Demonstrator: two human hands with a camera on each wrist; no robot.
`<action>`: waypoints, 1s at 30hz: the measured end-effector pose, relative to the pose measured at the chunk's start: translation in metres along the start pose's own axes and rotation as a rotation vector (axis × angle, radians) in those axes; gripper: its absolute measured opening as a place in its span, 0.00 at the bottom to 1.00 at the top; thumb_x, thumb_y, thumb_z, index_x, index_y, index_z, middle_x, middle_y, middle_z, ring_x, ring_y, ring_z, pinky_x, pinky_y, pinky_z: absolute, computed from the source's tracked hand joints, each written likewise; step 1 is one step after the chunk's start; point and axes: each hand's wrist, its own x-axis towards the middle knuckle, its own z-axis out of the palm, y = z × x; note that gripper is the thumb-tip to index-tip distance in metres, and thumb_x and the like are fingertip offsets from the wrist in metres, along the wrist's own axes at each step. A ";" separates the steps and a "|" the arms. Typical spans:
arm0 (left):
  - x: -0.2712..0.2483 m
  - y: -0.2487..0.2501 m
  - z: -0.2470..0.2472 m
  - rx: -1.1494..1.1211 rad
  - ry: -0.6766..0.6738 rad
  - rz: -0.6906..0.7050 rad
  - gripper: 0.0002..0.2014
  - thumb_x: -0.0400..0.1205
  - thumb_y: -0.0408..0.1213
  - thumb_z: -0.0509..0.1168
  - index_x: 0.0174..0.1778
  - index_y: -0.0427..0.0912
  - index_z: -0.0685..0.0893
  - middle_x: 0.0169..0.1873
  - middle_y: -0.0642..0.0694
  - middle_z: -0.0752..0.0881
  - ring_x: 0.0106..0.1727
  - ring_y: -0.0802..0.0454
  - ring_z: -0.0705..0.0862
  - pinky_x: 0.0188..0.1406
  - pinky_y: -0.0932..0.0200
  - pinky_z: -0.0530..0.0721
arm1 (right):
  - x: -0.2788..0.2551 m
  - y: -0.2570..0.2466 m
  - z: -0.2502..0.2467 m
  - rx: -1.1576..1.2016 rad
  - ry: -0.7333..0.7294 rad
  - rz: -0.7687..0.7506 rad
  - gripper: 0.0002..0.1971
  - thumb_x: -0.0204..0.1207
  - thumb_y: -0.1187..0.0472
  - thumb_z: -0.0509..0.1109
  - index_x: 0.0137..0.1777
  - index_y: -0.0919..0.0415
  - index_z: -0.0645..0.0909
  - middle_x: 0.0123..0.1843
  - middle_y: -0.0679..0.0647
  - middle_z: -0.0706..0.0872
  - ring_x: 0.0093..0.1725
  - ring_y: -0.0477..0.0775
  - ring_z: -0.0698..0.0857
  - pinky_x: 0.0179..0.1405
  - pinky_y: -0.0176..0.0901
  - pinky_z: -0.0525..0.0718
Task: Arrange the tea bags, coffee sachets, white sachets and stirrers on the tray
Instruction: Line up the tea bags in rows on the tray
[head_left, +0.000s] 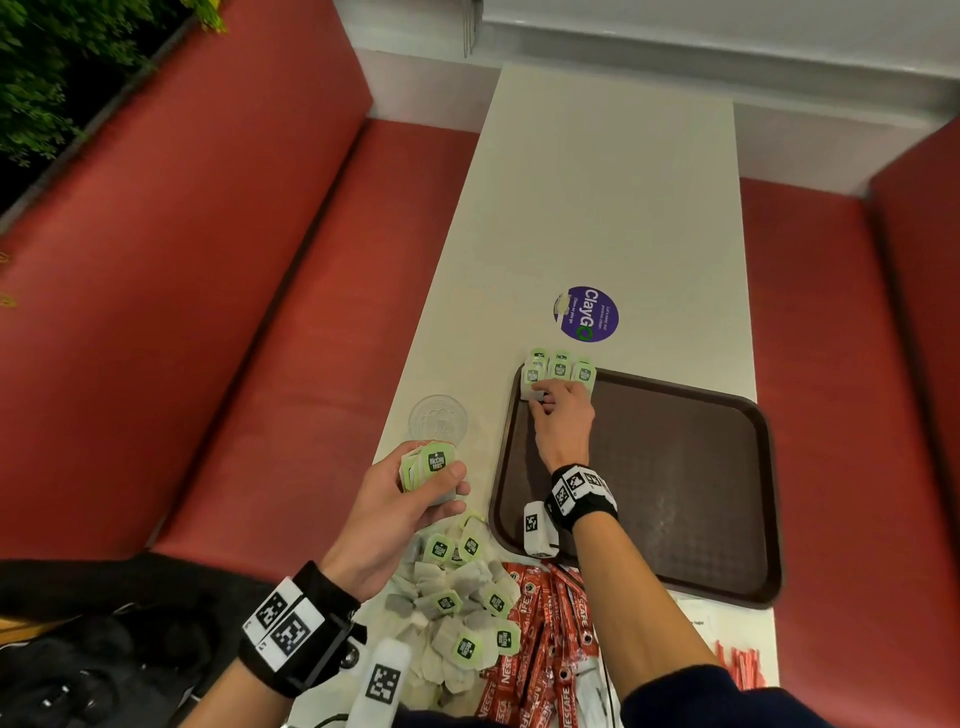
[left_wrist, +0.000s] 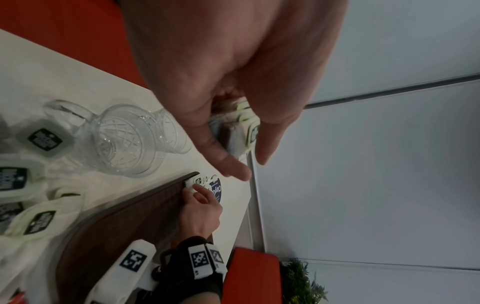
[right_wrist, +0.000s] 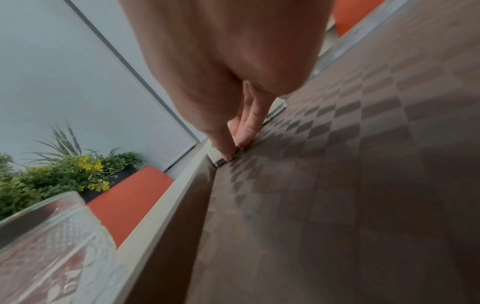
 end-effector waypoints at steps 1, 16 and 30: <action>0.001 0.000 0.000 -0.017 -0.013 -0.006 0.20 0.84 0.32 0.78 0.69 0.29 0.84 0.54 0.31 0.90 0.56 0.40 0.93 0.54 0.54 0.93 | 0.000 0.000 0.000 0.001 -0.002 0.003 0.13 0.83 0.72 0.78 0.65 0.60 0.92 0.65 0.57 0.83 0.55 0.51 0.87 0.65 0.50 0.92; 0.000 0.003 0.018 -0.085 -0.080 -0.012 0.17 0.87 0.26 0.72 0.73 0.33 0.83 0.63 0.31 0.92 0.64 0.34 0.93 0.61 0.46 0.94 | -0.112 -0.115 -0.118 0.507 -0.342 0.016 0.05 0.87 0.49 0.79 0.54 0.48 0.93 0.49 0.49 0.96 0.49 0.53 0.94 0.59 0.61 0.93; 0.003 -0.008 0.031 0.059 0.019 0.063 0.12 0.87 0.34 0.75 0.64 0.36 0.88 0.57 0.37 0.95 0.60 0.38 0.95 0.64 0.41 0.94 | -0.134 -0.104 -0.120 0.581 -0.280 0.047 0.05 0.84 0.57 0.83 0.56 0.51 0.91 0.53 0.50 0.96 0.56 0.53 0.94 0.65 0.52 0.91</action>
